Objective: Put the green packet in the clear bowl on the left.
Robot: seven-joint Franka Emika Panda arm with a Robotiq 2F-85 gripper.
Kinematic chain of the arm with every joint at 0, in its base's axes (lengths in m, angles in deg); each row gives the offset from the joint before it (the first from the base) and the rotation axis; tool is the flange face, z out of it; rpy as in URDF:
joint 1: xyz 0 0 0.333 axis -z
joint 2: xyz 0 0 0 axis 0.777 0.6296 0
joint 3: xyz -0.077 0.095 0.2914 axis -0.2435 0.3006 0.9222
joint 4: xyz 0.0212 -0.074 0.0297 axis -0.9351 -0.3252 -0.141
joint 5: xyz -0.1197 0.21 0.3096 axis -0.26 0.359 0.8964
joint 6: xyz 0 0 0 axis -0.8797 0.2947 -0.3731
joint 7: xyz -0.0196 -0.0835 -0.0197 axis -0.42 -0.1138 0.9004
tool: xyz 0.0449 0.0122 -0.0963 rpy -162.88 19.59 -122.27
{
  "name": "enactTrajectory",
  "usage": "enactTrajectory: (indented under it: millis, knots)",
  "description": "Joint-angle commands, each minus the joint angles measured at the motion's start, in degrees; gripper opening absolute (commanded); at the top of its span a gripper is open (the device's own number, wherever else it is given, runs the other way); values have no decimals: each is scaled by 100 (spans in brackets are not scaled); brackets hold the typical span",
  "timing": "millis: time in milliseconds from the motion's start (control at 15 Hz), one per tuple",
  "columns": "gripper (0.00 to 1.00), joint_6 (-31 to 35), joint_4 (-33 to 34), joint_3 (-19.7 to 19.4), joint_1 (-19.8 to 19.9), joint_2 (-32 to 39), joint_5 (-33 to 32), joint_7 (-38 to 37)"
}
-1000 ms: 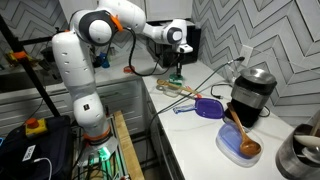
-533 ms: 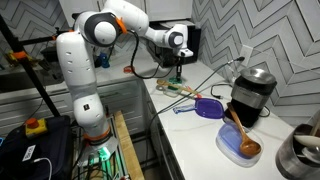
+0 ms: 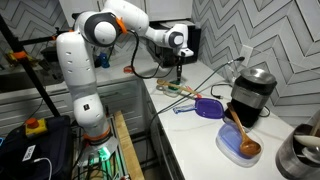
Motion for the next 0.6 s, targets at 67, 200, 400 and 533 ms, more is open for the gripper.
enactTrajectory:
  millis: [67, 200, 400, 533]
  knots:
    - [78, 337, -269, -68, 4, -616, 461, 336]
    - [93, 444, -307, -74, 27, -809, 639, 471]
    - [100, 433, -340, -78, 51, -993, 757, 588]
    - [100, 245, -28, -39, 39, -796, 625, 441]
